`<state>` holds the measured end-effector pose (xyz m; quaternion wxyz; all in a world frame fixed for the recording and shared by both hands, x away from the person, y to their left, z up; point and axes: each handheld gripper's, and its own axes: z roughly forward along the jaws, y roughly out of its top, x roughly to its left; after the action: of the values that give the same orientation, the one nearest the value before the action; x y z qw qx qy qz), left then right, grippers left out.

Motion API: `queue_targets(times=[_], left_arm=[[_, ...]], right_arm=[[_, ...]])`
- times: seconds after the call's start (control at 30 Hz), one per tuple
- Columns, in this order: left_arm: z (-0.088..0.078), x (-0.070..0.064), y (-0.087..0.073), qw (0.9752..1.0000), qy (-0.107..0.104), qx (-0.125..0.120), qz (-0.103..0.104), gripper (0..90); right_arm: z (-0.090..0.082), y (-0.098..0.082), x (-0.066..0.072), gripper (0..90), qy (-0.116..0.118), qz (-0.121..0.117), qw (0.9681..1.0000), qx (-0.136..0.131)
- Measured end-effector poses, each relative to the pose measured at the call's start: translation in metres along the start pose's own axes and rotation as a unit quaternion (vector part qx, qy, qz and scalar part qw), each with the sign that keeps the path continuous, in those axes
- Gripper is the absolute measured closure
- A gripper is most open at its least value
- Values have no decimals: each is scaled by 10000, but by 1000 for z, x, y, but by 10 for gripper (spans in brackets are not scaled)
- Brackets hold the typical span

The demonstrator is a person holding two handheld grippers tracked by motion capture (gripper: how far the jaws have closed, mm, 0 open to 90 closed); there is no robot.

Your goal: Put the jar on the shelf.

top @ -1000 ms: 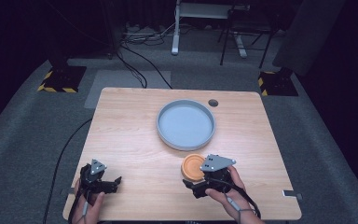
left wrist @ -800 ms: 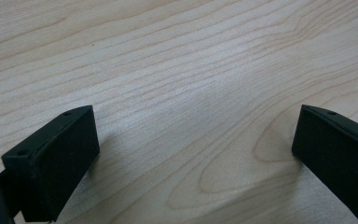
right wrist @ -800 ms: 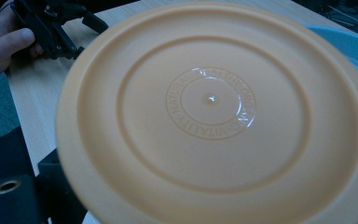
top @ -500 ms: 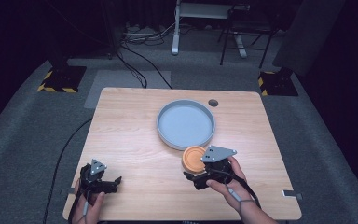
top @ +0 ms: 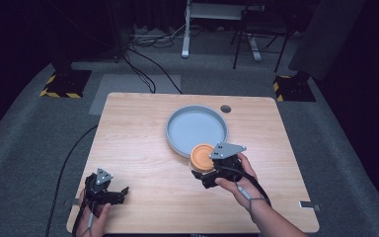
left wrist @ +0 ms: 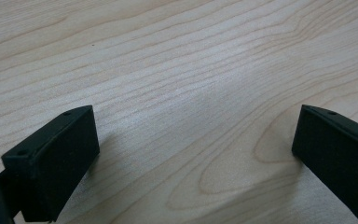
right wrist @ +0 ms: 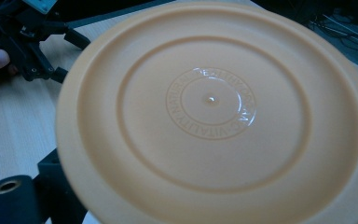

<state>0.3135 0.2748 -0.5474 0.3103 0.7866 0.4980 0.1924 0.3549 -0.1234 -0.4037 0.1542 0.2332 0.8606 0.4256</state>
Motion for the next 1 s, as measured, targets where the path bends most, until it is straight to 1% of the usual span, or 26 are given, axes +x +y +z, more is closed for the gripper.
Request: queue_targets(times=[0.33, 1.0], left_arm=[[0, 0, 0, 10000, -1, 2, 2, 4], [0, 0, 0, 10000, 1, -5, -5, 4]], right_arm=[[4, 10, -11, 101, -61, -2, 10000, -15], [15, 26, -27, 100, -171, -13, 9998, -78]])
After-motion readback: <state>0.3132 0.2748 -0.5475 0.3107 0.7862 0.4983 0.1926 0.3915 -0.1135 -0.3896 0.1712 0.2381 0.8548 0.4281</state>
